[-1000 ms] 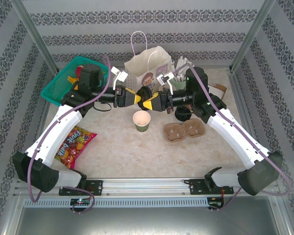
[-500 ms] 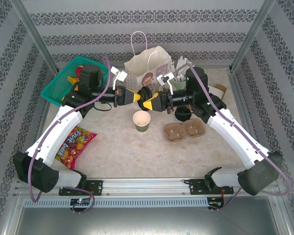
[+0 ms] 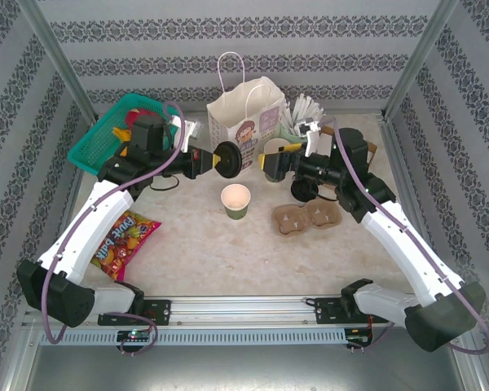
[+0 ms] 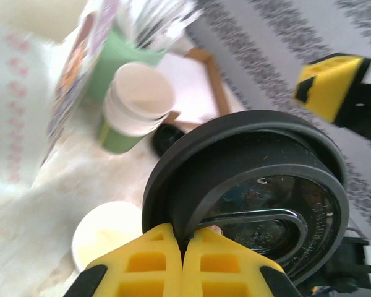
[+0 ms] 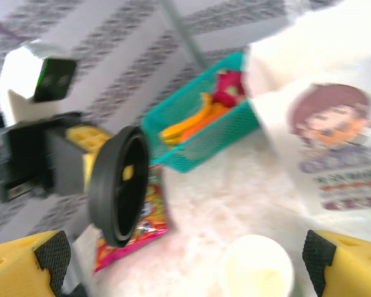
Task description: Pack the takeout coffee
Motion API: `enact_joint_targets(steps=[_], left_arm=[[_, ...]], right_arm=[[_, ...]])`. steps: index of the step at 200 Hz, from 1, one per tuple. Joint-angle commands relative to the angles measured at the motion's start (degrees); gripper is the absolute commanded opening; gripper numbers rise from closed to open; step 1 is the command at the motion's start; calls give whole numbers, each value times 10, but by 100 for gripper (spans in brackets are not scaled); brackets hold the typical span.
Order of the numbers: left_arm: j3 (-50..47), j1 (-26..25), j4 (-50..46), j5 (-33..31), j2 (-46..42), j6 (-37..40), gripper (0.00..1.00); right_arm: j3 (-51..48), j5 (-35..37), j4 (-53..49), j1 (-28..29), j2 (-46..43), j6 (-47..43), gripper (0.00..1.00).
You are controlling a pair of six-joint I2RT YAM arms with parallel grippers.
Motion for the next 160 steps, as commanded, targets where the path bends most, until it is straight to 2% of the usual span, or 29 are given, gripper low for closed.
enact_joint_targets(steps=[1, 42, 65, 96, 117, 143, 160], left_arm=[[12, -6, -114, -88, 10, 5, 0], [20, -32, -218, -149, 42, -19, 0], [32, -52, -241, -185, 62, -41, 0], [49, -59, -242, -165, 107, -82, 0], [74, -62, -266, -177, 146, -99, 0], [100, -65, -277, -176, 177, -105, 0], [121, -71, -285, -171, 198, -106, 0]], right_arm=[[-48, 171, -6, 16, -8, 59, 98], [-123, 288, 28, 79, 11, 156, 98], [-141, 284, 38, 91, 45, 223, 98], [-169, 284, 110, 101, 71, 264, 98], [-186, 271, 163, 100, 87, 300, 98], [-176, 195, 192, 89, 134, 359, 98], [-165, 182, 193, 95, 159, 374, 98]])
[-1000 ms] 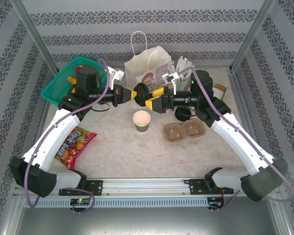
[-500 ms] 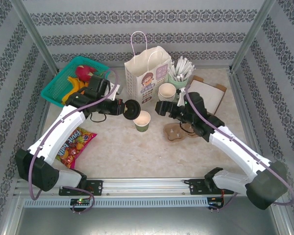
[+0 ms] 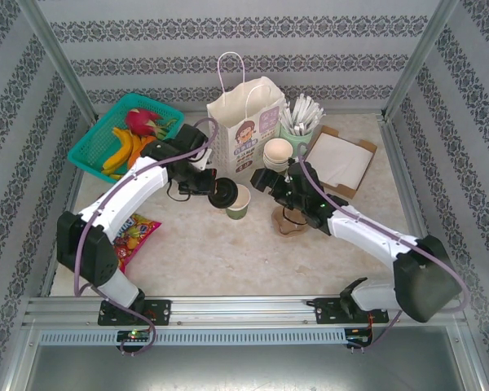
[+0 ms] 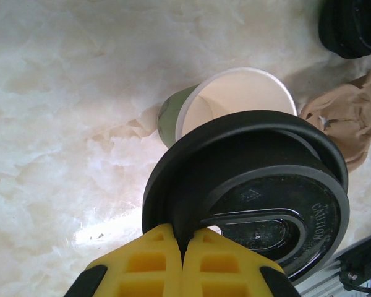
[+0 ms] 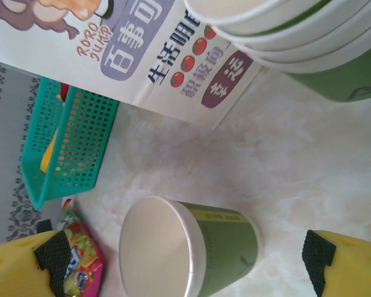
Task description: Pack the takeout coffee
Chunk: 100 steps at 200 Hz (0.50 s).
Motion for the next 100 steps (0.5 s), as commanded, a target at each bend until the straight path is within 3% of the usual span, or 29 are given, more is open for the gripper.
enact_joint_targets(steps=[1, 16, 39, 100], left_arm=[[38, -15, -38, -4, 19, -19, 0], [56, -24, -49, -17, 37, -21, 0], [59, -29, -41, -19, 52, -20, 0], [67, -28, -6, -16, 78, -16, 0]], right_arm=[[12, -46, 43, 3, 33, 54, 98], [15, -58, 74, 10, 42, 33, 98], [46, -69, 43, 14, 62, 9, 98], [37, -75, 103, 16, 89, 51, 98]])
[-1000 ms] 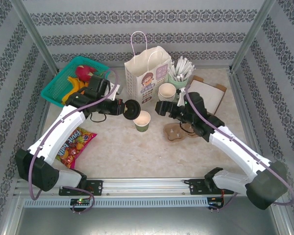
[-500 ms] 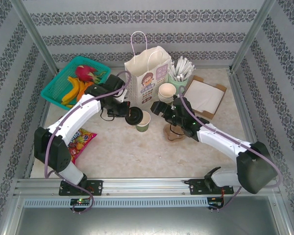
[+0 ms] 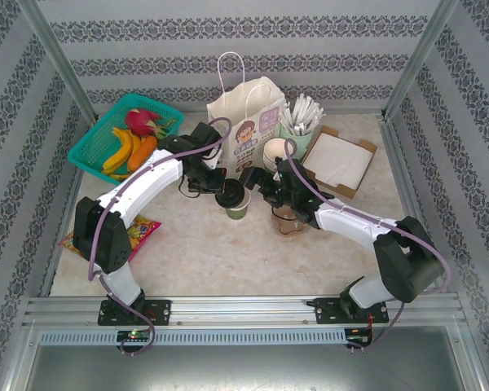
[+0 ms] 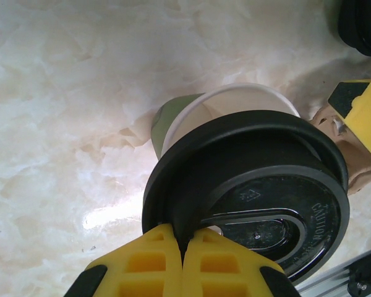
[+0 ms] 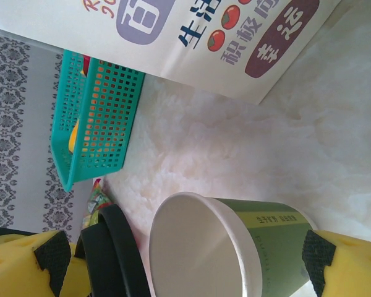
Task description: Pack the takeout coffee
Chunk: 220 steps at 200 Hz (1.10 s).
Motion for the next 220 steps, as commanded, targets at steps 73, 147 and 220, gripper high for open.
enact_joint_targets(steps=[73, 147, 220], left_arm=[[26, -4, 9, 11, 29, 0, 0], [21, -4, 15, 19, 37, -3, 0], [28, -7, -3, 6, 51, 11, 0]], right_arm=[[5, -58, 97, 9, 57, 72, 98], [21, -78, 102, 15, 77, 77, 98], [18, -73, 105, 22, 77, 79, 98]])
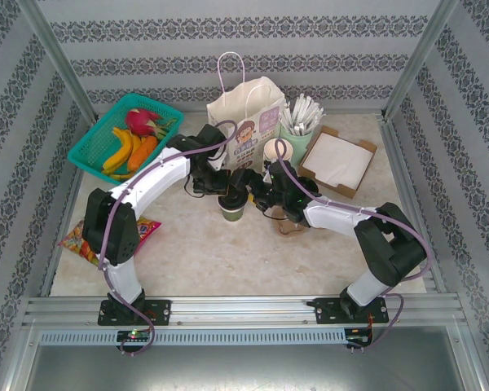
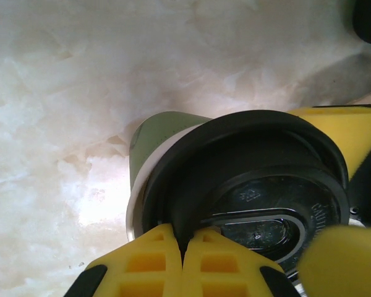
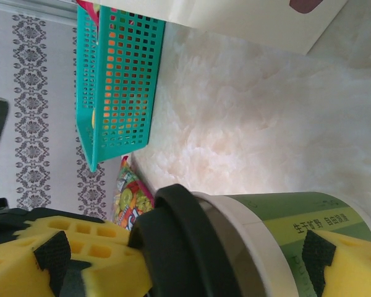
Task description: Pack the takeout coffee
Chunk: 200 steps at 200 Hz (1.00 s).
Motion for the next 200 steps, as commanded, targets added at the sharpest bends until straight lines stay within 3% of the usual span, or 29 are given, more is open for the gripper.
enact_joint_targets(steps=[1, 51, 105, 152, 200], left_arm=[[19, -7, -14, -13, 4, 10, 0], [44, -8, -38, -22, -21, 11, 0], [45, -9, -88, -81, -11, 20, 0], [28, -9, -41, -33, -5, 12, 0], [24, -10, -36, -31, 6, 11, 0]], right_arm=[[10, -1, 18, 7, 3, 7, 98], [0, 13, 15, 6, -3, 10, 98], [-2, 17, 11, 6, -8, 9, 98], [-5, 19, 10, 7, -13, 8, 98], [-6, 16, 12, 7, -11, 9, 98]])
